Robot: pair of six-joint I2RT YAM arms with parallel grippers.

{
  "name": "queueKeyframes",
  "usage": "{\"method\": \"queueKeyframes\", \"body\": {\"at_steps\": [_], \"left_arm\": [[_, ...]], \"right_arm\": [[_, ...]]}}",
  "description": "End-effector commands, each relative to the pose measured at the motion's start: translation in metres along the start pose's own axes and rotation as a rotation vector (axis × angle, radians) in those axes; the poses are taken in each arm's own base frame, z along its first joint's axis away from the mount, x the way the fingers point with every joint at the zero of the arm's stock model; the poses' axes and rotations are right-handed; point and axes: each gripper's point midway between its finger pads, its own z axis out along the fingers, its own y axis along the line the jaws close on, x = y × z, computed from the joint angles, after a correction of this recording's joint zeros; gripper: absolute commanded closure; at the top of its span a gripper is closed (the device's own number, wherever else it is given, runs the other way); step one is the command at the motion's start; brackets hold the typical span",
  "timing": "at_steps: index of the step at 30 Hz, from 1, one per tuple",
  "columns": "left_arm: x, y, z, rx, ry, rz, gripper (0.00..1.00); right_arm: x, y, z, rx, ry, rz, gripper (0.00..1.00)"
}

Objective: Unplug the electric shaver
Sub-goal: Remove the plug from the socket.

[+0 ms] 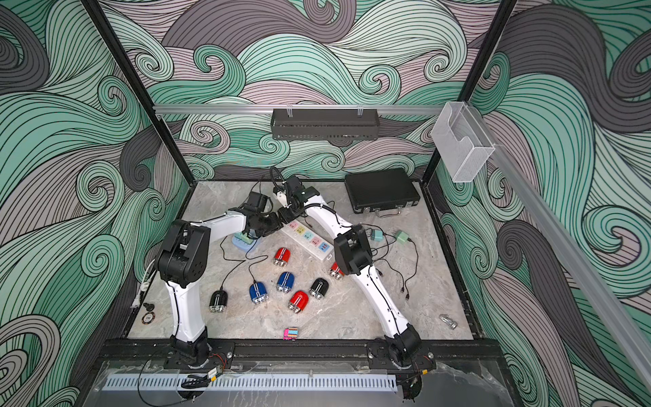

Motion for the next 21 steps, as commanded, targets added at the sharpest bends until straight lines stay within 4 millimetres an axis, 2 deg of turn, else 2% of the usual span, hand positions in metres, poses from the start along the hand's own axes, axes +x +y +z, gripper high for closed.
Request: {"method": "queueKeyframes", "body": {"at_steps": [1,7,21], "left_arm": [[0.028,0.028,0.014,-0.077,0.094,-0.032,0.57],[0.028,0.027,0.013,-0.079,0.094,-0.038,0.58],[0.037,0.036,0.016,-0.116,0.134,-0.067,0.58]], "right_arm": [[-0.005,0.009,0.003,-0.025,-0.015,-0.058,0.60],[-0.010,0.013,-0.004,-0.012,-0.026,-0.100,0.70],[-0.023,0.019,-0.024,0.049,-0.064,-0.176,0.71]]}}
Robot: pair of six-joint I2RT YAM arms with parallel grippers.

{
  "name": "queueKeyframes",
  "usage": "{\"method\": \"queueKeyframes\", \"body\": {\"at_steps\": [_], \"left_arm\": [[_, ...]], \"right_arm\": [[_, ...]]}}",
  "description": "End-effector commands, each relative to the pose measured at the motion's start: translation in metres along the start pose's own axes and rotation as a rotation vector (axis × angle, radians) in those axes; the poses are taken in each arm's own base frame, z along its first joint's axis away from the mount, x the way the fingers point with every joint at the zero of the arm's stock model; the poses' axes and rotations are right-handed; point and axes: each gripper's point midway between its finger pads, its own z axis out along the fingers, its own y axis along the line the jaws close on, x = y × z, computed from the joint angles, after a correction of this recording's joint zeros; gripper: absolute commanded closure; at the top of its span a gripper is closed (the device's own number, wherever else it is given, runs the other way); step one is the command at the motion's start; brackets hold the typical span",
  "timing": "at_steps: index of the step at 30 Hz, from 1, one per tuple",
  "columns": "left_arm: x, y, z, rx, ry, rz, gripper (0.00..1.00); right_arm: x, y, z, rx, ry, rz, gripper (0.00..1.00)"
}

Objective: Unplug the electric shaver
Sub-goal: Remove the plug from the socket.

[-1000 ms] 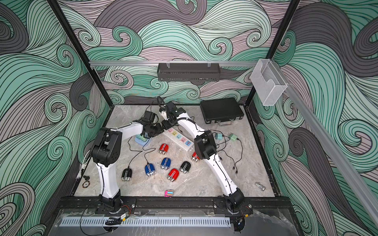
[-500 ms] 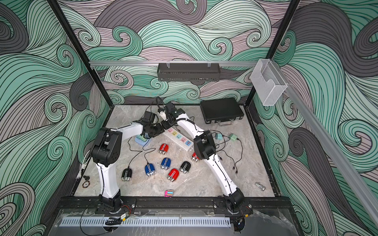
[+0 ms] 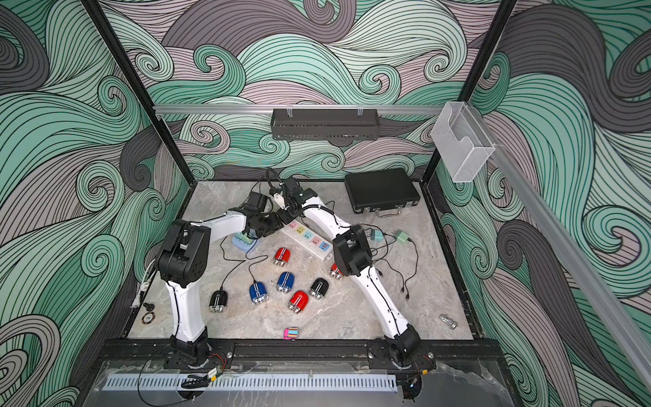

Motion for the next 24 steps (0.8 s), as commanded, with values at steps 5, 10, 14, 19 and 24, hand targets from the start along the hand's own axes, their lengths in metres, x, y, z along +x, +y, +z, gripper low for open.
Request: {"method": "queueKeyframes", "body": {"at_steps": [5,10,14,19,24], "left_arm": [[0.038,0.039,0.019,-0.118,0.134,-0.053,0.58],[0.043,0.044,0.024,-0.133,0.155,-0.066,0.58],[0.046,0.046,0.026,-0.138,0.165,-0.070,0.58],[0.048,0.048,0.025,-0.143,0.166,-0.072,0.58],[0.050,0.050,0.025,-0.145,0.168,-0.076,0.58]], "right_arm": [[-0.025,0.011,-0.032,0.011,-0.067,-0.078,0.71],[-0.028,0.009,-0.039,0.018,-0.075,-0.080,0.71],[-0.032,0.008,-0.045,0.014,-0.086,-0.070,0.71],[-0.037,0.009,-0.052,0.012,-0.102,-0.070,0.72],[-0.042,0.008,-0.061,0.023,-0.115,-0.070,0.72]]}}
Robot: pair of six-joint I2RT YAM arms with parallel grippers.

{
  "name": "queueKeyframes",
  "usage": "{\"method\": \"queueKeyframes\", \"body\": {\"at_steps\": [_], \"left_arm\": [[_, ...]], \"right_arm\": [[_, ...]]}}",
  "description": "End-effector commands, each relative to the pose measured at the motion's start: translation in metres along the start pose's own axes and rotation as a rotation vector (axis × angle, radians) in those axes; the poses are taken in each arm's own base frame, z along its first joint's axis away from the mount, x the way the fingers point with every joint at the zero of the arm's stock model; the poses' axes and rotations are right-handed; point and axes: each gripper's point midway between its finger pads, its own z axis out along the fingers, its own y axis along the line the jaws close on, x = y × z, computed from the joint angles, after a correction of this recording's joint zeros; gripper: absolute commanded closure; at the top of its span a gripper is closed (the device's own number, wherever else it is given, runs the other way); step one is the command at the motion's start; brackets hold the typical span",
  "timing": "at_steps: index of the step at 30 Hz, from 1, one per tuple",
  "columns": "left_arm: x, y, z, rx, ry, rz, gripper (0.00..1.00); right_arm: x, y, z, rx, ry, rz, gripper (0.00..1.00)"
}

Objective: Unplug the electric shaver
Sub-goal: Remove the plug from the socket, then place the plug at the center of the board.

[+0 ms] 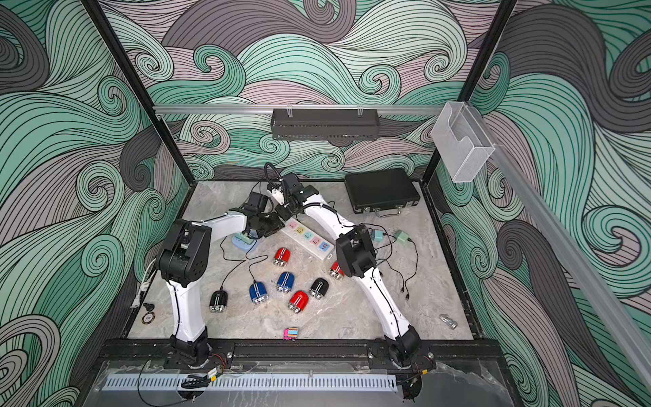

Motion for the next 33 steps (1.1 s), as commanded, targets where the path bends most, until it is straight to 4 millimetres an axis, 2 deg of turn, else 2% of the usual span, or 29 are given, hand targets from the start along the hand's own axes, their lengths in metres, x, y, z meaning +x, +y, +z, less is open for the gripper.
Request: {"method": "queueKeyframes", "body": {"at_steps": [1,8,11,18,24,29,33], "left_arm": [[0.046,0.055,0.021,-0.172,0.147,-0.052,0.58],[0.039,0.047,0.014,-0.154,0.135,-0.041,0.58],[0.034,0.039,0.011,-0.143,0.124,-0.025,0.58],[0.029,0.035,0.008,-0.150,0.113,-0.005,0.57],[0.026,0.032,0.004,-0.158,0.103,0.012,0.57],[0.023,0.027,-0.001,-0.156,0.095,0.025,0.57],[0.020,0.025,-0.005,-0.157,0.085,0.034,0.56]], "right_arm": [[-0.019,0.003,-0.027,0.003,-0.045,-0.030,0.72],[-0.008,-0.007,-0.035,0.020,-0.021,0.013,0.73],[-0.007,-0.014,-0.046,0.036,-0.036,0.040,0.73],[-0.005,-0.029,-0.081,0.087,-0.074,0.107,0.72],[0.008,-0.050,-0.095,0.144,-0.058,0.172,0.72],[0.011,-0.060,-0.094,0.143,-0.058,0.220,0.71],[0.014,-0.061,-0.076,0.124,-0.025,0.229,0.71]]}}
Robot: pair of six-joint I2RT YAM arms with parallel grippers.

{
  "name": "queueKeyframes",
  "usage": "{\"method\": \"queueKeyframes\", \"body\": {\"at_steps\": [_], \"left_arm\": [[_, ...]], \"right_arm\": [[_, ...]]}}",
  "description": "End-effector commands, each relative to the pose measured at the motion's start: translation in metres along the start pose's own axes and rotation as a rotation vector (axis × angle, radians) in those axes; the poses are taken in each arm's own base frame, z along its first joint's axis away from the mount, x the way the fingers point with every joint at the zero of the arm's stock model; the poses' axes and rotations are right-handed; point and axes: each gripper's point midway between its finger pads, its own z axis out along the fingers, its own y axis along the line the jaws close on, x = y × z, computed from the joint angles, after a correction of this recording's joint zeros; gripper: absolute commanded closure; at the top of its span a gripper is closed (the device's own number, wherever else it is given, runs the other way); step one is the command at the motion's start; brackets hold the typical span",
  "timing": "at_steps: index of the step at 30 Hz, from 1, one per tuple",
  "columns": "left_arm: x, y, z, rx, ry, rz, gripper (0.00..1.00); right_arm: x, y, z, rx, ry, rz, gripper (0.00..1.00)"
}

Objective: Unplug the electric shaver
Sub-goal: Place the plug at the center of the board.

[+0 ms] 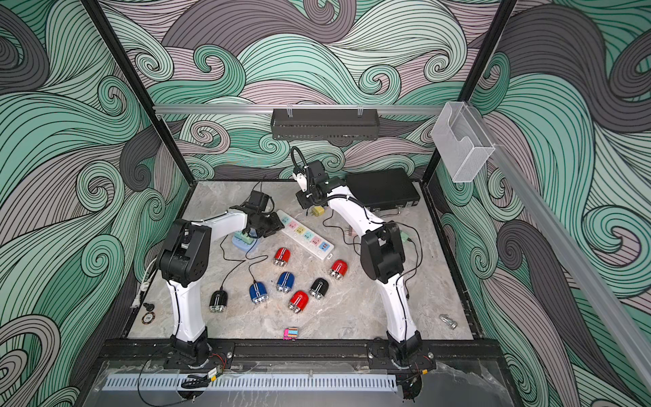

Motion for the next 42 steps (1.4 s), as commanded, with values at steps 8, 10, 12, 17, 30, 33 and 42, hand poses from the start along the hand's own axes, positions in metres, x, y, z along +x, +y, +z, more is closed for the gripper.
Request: {"method": "queueKeyframes", "body": {"at_steps": [8,10,12,17,30,33,42], "left_arm": [[0.019,0.020,-0.006,-0.106,0.054,0.029,0.56],[0.019,0.020,-0.007,-0.106,0.053,0.032,0.56],[0.019,0.019,-0.008,-0.106,0.053,0.033,0.56],[0.018,0.018,-0.009,-0.103,0.048,0.036,0.56],[0.023,0.018,-0.010,-0.100,0.050,0.041,0.55],[0.022,0.015,-0.011,-0.091,0.047,0.047,0.54],[0.023,0.011,-0.012,-0.088,0.052,0.058,0.54]], "right_arm": [[0.012,-0.002,0.050,-0.025,0.078,0.052,0.71],[0.013,0.000,0.057,-0.041,0.088,0.066,0.71],[0.015,0.001,0.065,-0.050,0.096,0.080,0.71],[0.011,0.002,0.079,-0.117,0.078,0.173,0.71],[-0.003,-0.031,0.108,-0.306,-0.021,0.551,0.71],[-0.004,-0.035,0.112,-0.317,-0.031,0.581,0.70],[0.007,-0.036,0.135,-0.344,-0.014,0.652,0.70]]}}
